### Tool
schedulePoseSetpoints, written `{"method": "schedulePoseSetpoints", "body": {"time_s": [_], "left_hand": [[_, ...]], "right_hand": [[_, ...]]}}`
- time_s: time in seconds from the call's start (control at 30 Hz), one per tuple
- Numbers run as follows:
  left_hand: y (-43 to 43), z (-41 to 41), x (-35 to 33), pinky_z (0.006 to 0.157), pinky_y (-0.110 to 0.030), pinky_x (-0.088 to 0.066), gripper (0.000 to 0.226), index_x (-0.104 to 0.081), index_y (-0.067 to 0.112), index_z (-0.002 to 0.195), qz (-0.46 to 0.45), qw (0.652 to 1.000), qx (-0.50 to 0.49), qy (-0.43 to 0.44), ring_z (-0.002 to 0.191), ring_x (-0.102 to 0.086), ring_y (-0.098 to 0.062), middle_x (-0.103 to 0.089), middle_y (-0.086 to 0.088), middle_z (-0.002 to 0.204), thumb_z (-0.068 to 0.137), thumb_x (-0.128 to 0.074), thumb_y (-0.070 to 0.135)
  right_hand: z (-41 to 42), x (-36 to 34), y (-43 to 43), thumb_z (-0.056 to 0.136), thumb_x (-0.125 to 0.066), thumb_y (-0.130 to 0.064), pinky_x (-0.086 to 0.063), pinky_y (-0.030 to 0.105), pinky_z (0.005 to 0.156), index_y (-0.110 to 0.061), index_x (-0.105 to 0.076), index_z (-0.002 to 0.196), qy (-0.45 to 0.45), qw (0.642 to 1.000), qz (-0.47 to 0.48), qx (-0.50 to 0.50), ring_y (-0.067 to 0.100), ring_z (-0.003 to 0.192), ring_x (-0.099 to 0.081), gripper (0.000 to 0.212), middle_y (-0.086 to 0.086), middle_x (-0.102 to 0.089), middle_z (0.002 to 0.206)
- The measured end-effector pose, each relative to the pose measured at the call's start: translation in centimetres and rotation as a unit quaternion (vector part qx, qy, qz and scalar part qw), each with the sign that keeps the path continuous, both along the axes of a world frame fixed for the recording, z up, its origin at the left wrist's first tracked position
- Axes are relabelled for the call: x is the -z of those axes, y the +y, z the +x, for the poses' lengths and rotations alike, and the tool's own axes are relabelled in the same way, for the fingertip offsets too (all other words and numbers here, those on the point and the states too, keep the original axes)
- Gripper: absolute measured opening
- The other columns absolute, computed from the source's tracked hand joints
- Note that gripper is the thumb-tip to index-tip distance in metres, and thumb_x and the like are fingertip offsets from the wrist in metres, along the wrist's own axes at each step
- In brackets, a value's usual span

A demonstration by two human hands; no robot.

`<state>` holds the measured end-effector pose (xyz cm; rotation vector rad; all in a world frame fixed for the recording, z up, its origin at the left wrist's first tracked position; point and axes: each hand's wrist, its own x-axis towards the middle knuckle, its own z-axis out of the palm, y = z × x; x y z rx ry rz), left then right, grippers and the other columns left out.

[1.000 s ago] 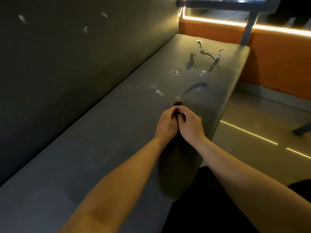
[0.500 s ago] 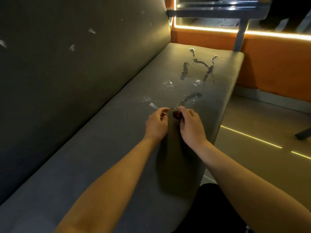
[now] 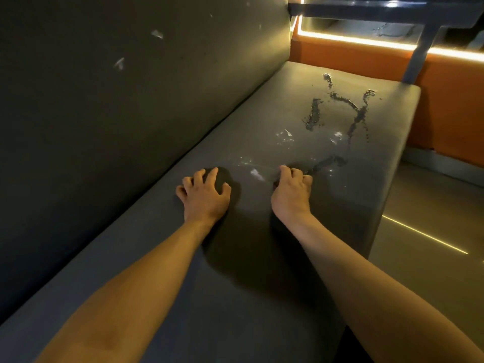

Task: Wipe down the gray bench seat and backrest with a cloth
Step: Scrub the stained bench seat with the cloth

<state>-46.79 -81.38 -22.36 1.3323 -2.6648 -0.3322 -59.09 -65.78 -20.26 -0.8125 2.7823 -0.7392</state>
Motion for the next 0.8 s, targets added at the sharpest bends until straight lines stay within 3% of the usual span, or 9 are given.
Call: {"method": "schedulePoseSetpoints", "body": {"time_s": [0.2, 0.33, 0.43, 0.53, 0.67, 0.73, 0.8], "left_hand": [[0.1, -0.1, 0.9, 0.118, -0.058, -0.009, 0.058, -0.029, 0.034, 0.153, -0.007, 1.000, 0.007, 0.013, 0.146, -0.011, -0.030, -0.019, -0.003, 0.162, 0.100, -0.036, 0.055], [0.0, 0.1, 0.8, 0.119, -0.058, -0.006, 0.058, -0.027, 0.035, 0.154, 0.008, 1.000, 0.013, 0.013, 0.150, -0.006, -0.028, -0.014, 0.000, 0.166, 0.100, -0.035, 0.056], [0.1, 0.1, 0.6, 0.120, -0.057, -0.003, 0.060, -0.028, 0.035, 0.156, 0.021, 1.000, 0.006, 0.019, 0.151, -0.005, -0.027, -0.013, 0.001, 0.167, 0.100, -0.037, 0.055], [0.2, 0.0, 0.5, 0.121, -0.057, -0.002, 0.061, -0.028, 0.034, 0.156, 0.025, 0.999, 0.001, 0.024, 0.152, -0.005, -0.027, -0.013, 0.001, 0.168, 0.099, -0.037, 0.054], [0.2, -0.1, 0.5, 0.120, -0.057, -0.002, 0.061, -0.029, 0.035, 0.155, 0.025, 0.999, -0.006, 0.022, 0.151, -0.005, -0.026, -0.013, 0.001, 0.167, 0.099, -0.037, 0.055], [0.3, -0.2, 0.5, 0.120, -0.057, -0.002, 0.061, -0.028, 0.035, 0.155, 0.024, 0.999, -0.006, 0.020, 0.151, -0.005, -0.027, -0.013, 0.001, 0.167, 0.099, -0.037, 0.055], [0.4, -0.2, 0.5, 0.120, -0.057, -0.003, 0.060, -0.028, 0.035, 0.155, 0.024, 1.000, -0.004, 0.019, 0.151, -0.005, -0.027, -0.013, 0.001, 0.167, 0.099, -0.036, 0.055]], "right_hand": [[1.0, -0.3, -7.5, 0.098, -0.055, -0.009, -0.036, 0.042, 0.110, -0.020, -0.037, 0.151, -0.065, 0.988, -0.091, -0.104, 0.032, 0.133, -0.036, 0.057, 0.008, -0.049, 0.145], [0.5, -0.2, -6.9, 0.098, -0.056, -0.008, -0.040, 0.041, 0.106, -0.025, -0.046, 0.139, -0.073, 0.977, -0.134, -0.147, 0.027, 0.129, -0.038, 0.046, 0.003, -0.056, 0.136], [-1.3, 0.4, -3.9, 0.099, -0.055, -0.017, -0.034, 0.042, 0.105, -0.026, -0.052, 0.135, 0.023, 0.994, -0.084, -0.070, 0.026, 0.130, -0.038, 0.037, 0.001, -0.055, 0.140], [-2.4, 0.3, -1.1, 0.106, -0.041, -0.032, -0.027, 0.045, 0.104, -0.029, -0.052, 0.139, 0.057, 0.998, -0.030, -0.010, 0.027, 0.132, -0.034, 0.034, -0.001, -0.052, 0.145], [-1.7, -0.2, -0.4, 0.104, -0.042, -0.048, -0.024, 0.049, 0.116, -0.027, -0.031, 0.156, -0.034, 0.996, 0.035, -0.071, 0.033, 0.141, -0.025, 0.057, 0.003, -0.032, 0.158], [-0.8, -0.2, -1.0, 0.102, -0.051, -0.041, -0.023, 0.049, 0.119, -0.021, -0.021, 0.159, -0.052, 0.996, 0.037, -0.069, 0.036, 0.141, -0.022, 0.068, 0.009, -0.025, 0.159], [0.1, -0.1, -2.0, 0.103, -0.053, -0.027, -0.029, 0.046, 0.117, -0.016, -0.025, 0.158, -0.030, 0.998, 0.001, -0.052, 0.037, 0.138, -0.026, 0.063, 0.013, -0.032, 0.154]]}}
